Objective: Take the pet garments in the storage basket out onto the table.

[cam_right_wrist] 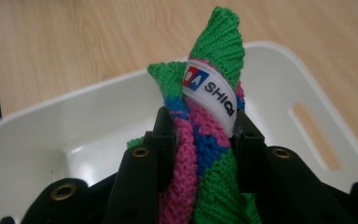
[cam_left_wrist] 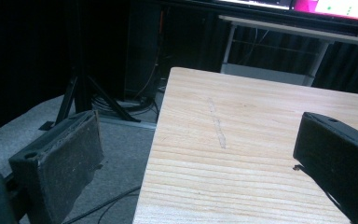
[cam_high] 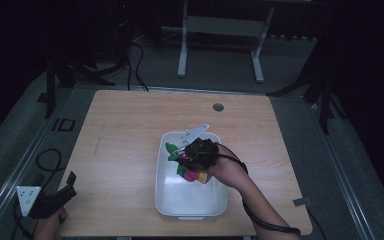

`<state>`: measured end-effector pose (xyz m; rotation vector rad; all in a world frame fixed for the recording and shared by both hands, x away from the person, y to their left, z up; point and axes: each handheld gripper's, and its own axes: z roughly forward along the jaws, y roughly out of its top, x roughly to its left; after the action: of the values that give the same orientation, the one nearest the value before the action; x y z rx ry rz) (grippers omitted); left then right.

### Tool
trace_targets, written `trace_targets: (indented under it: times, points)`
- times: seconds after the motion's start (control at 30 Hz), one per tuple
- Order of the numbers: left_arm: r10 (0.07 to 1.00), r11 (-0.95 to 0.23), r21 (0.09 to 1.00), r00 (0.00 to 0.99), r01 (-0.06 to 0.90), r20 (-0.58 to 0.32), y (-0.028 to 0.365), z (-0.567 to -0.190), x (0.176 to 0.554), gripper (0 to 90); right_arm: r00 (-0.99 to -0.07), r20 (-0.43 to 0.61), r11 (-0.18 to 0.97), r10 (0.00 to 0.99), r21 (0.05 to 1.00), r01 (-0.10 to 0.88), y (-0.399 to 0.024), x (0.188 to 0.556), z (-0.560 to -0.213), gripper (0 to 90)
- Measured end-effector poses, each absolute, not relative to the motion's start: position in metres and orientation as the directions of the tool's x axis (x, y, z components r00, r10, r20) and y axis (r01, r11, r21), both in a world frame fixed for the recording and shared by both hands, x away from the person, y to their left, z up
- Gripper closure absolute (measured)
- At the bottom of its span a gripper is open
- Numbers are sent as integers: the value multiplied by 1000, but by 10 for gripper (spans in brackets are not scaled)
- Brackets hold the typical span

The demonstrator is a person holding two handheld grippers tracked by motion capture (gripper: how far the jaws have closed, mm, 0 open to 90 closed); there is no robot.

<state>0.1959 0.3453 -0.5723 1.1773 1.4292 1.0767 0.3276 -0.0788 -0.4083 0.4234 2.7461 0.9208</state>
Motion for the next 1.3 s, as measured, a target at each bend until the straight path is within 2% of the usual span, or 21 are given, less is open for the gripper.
trace_targets:
  times: [0.37,0.9,1.3]
  points:
    - [988,145,979,-78,142,-135,345,-572,196,18,-917,-140,734,374,649,200,-104,328,-384,686]
    - [987,145,979,-83,145,-134,345,-572,196,18,-835,-148,664,530,685,300,-192,340,-366,685]
    - [988,143,979,-85,143,-132,344,-572,196,18,-764,-141,612,630,695,377,-253,343,-366,685]
